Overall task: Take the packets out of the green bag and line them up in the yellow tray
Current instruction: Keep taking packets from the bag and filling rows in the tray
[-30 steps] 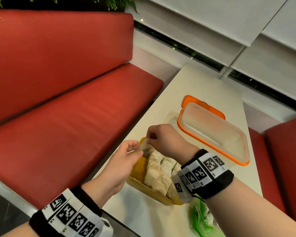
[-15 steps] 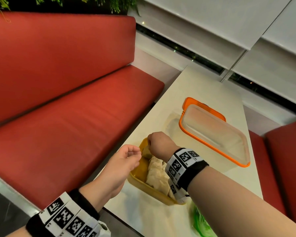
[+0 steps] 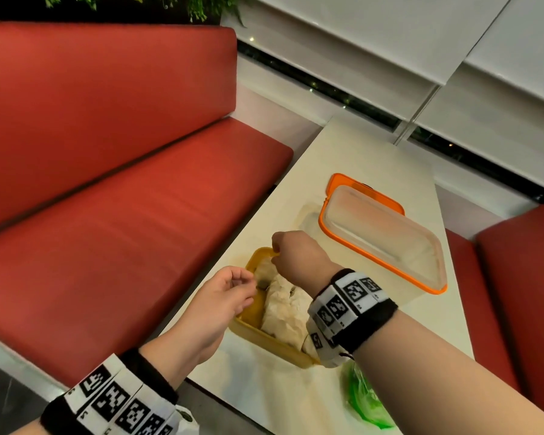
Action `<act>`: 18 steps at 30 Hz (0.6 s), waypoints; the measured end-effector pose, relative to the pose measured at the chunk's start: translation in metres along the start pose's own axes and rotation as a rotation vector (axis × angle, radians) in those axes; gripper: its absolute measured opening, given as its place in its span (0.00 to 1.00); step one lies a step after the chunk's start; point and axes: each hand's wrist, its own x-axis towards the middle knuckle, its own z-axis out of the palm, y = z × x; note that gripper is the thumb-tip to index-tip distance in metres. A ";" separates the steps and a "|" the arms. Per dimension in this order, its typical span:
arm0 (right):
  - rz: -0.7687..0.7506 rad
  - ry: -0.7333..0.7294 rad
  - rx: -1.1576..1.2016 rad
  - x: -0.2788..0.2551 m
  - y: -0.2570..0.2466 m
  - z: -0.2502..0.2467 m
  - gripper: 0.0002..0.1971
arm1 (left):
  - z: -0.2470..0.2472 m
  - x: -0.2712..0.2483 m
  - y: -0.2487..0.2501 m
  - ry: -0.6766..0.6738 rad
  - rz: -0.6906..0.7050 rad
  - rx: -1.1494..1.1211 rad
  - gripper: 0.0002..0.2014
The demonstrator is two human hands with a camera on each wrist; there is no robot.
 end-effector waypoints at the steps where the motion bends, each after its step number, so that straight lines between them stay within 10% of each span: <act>1: 0.002 0.046 0.047 -0.009 0.004 -0.006 0.05 | 0.002 0.000 0.000 -0.009 0.001 0.009 0.04; 9: 0.211 0.267 0.443 -0.133 0.086 -0.009 0.04 | 0.038 -0.001 -0.009 -0.116 -0.035 0.063 0.04; 18: 0.556 0.179 0.501 -0.232 0.176 0.081 0.04 | 0.113 -0.010 -0.041 -0.320 -0.076 0.361 0.03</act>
